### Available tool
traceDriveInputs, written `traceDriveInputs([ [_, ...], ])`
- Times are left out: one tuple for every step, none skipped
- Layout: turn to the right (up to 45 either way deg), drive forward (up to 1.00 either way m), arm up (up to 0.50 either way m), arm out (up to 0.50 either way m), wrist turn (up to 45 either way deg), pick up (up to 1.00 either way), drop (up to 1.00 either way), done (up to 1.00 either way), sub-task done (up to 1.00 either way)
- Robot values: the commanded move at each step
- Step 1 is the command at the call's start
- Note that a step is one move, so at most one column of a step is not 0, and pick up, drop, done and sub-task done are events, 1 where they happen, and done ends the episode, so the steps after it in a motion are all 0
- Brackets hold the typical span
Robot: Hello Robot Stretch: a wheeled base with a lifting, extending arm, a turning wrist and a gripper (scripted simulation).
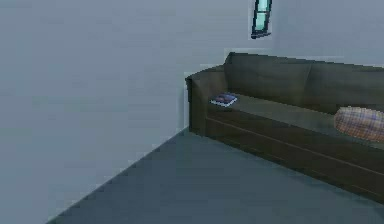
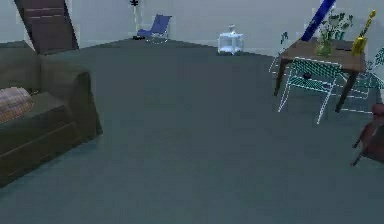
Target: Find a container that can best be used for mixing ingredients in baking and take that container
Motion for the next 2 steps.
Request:
traceDriveInputs([
  [33.0,0.00,0.00,0.00,0.0,0.00,0.00,0.00,0.00],
  [0.0,0.20,0.00,0.00,0.0,0.00,0.00,0.00,0.00],
])
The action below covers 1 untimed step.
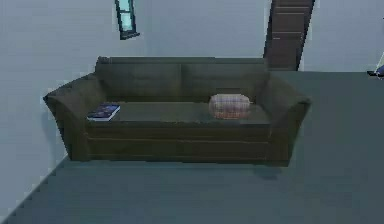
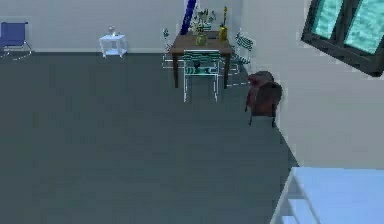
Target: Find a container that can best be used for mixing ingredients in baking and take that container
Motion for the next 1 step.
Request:
traceDriveInputs([
  [45.0,0.00,0.00,0.00,0.0,0.00,0.00,0.00,0.00],
])
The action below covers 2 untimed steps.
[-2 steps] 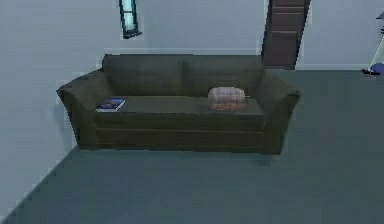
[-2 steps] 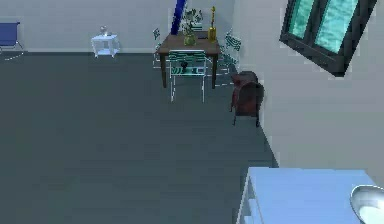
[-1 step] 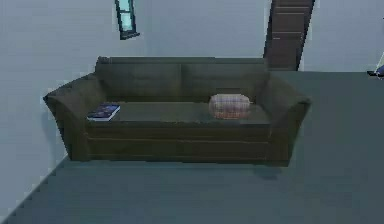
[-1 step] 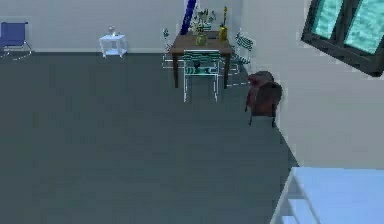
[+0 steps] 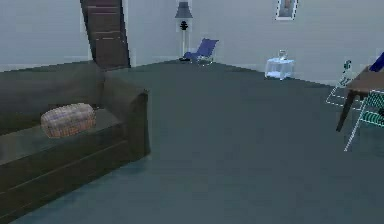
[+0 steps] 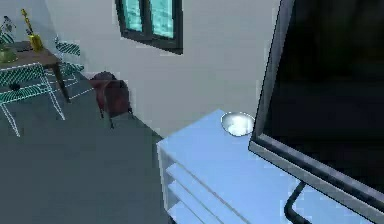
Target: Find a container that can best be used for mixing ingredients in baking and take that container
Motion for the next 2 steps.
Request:
traceDriveInputs([
  [36.0,0.00,0.00,0.00,0.0,0.00,0.00,0.00,0.00],
  [0.0,0.20,0.00,0.00,0.0,0.00,0.00,0.00,0.00],
])
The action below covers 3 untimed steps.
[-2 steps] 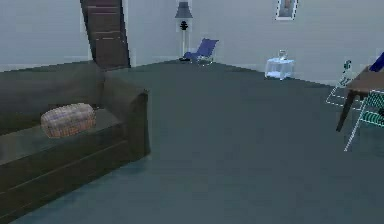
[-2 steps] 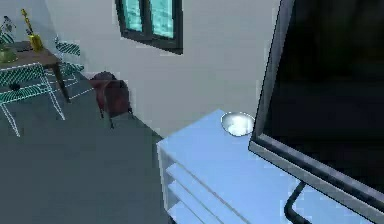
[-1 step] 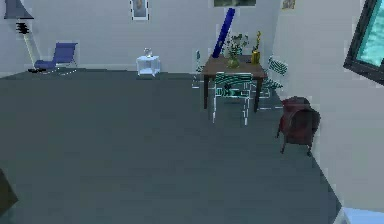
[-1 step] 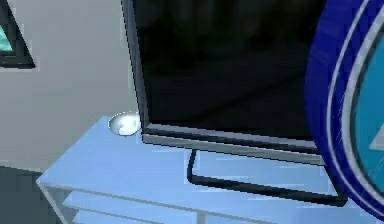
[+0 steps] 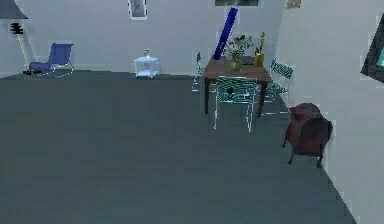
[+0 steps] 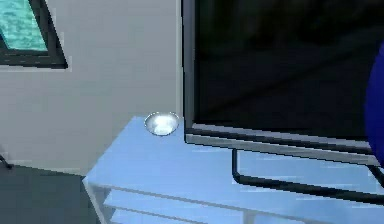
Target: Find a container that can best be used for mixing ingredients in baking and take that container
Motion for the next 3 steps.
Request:
traceDriveInputs([
  [45.0,0.00,0.00,0.00,0.0,0.00,0.00,0.00,0.00],
  [33.0,0.00,0.00,0.00,0.0,0.00,0.00,0.00,0.00],
  [0.0,0.25,0.00,0.00,0.0,0.00,0.00,0.00,0.00],
])
